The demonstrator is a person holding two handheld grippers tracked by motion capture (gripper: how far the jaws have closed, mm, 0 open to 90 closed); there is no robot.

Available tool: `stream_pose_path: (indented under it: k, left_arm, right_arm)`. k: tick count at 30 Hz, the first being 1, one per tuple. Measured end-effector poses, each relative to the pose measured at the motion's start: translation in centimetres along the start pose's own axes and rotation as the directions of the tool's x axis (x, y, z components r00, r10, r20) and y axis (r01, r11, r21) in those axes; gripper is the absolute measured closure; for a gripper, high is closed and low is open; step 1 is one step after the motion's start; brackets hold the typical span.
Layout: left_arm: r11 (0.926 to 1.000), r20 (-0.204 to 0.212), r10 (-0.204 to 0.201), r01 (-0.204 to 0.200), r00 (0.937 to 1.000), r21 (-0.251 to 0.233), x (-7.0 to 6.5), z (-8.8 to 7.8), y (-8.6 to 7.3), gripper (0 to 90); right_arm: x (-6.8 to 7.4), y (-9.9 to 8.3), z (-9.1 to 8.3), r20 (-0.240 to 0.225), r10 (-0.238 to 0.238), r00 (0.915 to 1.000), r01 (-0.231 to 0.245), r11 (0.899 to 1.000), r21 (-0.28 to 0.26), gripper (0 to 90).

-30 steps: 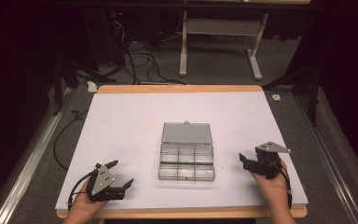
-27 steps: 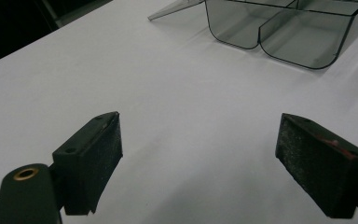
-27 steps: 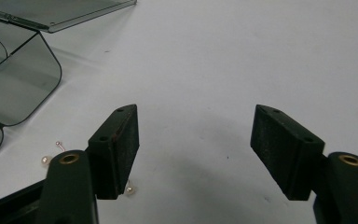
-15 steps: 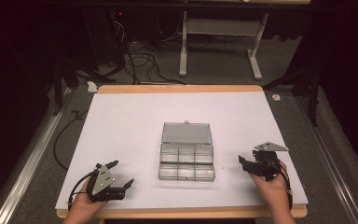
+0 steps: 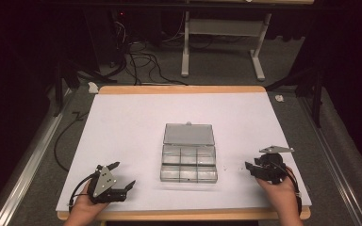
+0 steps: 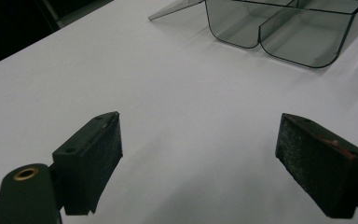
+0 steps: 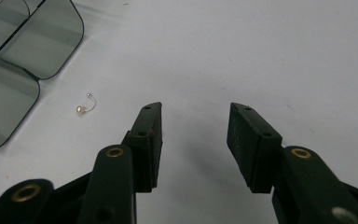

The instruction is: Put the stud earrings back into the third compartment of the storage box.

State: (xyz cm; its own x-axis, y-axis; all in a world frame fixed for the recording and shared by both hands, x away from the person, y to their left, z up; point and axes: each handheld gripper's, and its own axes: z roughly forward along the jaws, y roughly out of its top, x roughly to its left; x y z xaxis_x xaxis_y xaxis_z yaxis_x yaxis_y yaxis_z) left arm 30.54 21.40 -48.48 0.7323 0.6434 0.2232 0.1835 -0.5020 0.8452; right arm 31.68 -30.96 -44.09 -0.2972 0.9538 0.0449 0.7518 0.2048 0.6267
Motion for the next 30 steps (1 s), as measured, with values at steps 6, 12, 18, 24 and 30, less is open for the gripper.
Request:
stream_pose_path:
  k: [6,12,18,24,30]
  left_arm:
    - [1.0000,0.004,0.005,-0.005,1.0000,0.005,0.0,0.0,0.0,15.2]
    - [1.0000,0.010,-0.002,0.002,0.9999,0.001,0.1,0.0,0.0,15.2]
    - [1.0000,0.013,-0.001,0.002,0.9999,-0.008,0.1,-0.1,0.0,15.2]
    - [0.9999,0.008,-0.004,0.004,1.0000,-0.013,0.1,-0.1,-0.1,15.2]
    - [0.9999,-0.001,0.002,-0.002,1.0000,-0.014,0.0,-0.1,-0.1,15.2]
  right_arm:
    - [0.0,-0.3,-0.3,-0.012,0.017,0.9998,-0.017,1.000,0.025,60.2]
    - [0.4,0.0,0.1,-0.027,0.003,0.9996,-0.001,0.996,0.094,60.8]
    - [1.0,0.7,0.0,0.005,-0.014,0.9999,0.014,0.991,0.132,57.9]
    - [1.2,1.2,-0.3,0.002,-0.037,0.9993,0.036,0.981,0.188,57.9]
    - [1.0,1.8,-0.4,-0.025,-0.033,0.9992,0.038,0.969,0.243,56.3]
